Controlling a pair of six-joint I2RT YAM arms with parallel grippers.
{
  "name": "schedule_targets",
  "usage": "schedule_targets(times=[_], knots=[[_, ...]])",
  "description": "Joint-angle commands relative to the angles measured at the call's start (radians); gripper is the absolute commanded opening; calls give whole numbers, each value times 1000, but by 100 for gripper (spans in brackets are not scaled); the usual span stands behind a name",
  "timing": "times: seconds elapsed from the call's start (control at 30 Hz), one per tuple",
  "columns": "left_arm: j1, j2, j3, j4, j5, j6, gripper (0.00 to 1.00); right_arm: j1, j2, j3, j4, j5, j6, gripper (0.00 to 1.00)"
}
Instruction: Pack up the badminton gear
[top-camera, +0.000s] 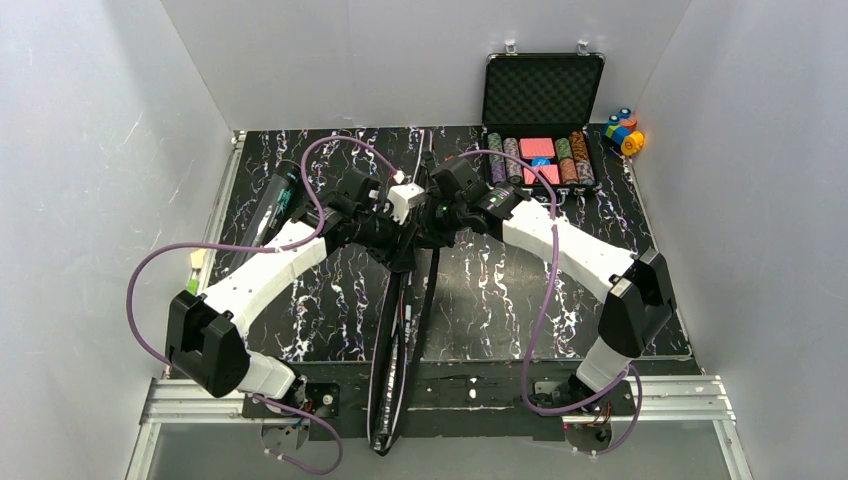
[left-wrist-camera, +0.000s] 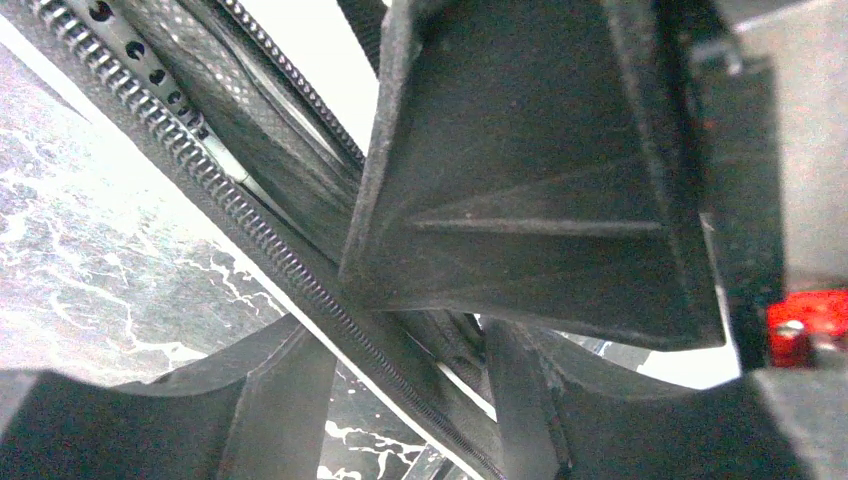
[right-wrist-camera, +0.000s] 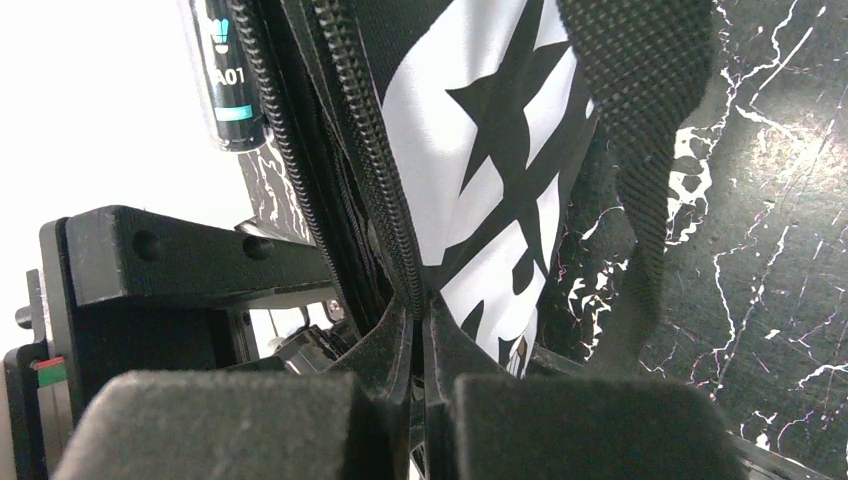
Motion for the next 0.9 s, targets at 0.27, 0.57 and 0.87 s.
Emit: schedule_targets(times=[0.27, 0.57, 0.87], knots=[[-15, -30, 4, -22, -17, 32, 0, 2, -104, 33, 26, -40, -16, 3], [-15, -50, 27, -35, -10, 20, 0, -86, -160, -29, 24, -74, -49, 43], [-15, -48, 24, -32, 13, 14, 0, -283, -218, -118, 197, -174, 41, 53]])
